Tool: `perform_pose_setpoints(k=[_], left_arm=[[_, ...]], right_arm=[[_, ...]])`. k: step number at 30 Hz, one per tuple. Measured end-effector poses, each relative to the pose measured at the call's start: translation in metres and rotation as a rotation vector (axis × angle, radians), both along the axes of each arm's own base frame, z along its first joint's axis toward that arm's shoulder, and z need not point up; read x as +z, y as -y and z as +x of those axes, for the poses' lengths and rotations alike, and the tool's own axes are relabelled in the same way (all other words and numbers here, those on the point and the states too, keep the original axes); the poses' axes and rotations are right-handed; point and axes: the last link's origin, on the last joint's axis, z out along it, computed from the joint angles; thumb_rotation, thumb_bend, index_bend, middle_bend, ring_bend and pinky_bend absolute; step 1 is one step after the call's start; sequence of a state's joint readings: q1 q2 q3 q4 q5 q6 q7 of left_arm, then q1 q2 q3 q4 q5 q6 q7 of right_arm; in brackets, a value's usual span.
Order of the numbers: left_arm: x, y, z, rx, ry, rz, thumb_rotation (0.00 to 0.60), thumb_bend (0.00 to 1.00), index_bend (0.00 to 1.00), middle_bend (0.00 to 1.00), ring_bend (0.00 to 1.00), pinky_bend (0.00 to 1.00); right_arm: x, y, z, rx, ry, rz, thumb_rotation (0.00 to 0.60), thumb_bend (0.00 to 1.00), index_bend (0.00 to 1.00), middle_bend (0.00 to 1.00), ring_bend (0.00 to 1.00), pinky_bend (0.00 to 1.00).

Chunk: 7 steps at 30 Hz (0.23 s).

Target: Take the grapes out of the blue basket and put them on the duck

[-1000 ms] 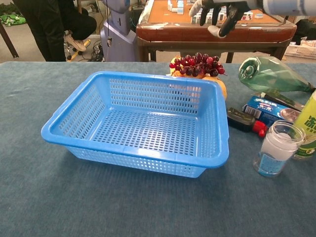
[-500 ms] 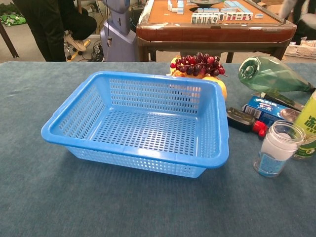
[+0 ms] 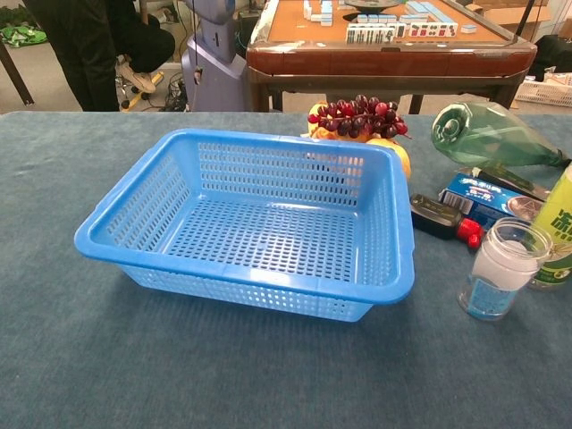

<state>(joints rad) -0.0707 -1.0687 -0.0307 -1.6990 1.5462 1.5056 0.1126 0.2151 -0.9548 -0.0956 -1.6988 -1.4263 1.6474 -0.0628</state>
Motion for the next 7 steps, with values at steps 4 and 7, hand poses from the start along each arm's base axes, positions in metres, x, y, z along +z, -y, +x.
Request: perform_pose_setpoints(k=[4,7], left_arm=[[-0.001,-0.001,0.004,-0.014,0.005,-0.007,0.6,0.31,0.21,0.09,0.08,0.05],[-0.002,-0.001,0.007,-0.025,0.005,-0.009,0.6,0.31,0.21,0.09,0.08,0.05]], right_arm=[[-0.002,-0.026,-0.014,-0.035,0.025,-0.004,0.6,0.52,0.35,0.42,0.41,0.5],[-0.005,-0.035,-0.02,-0.047,0.042,0.009,0.6,0.52,0.36,0.42,0.42,0.5]])
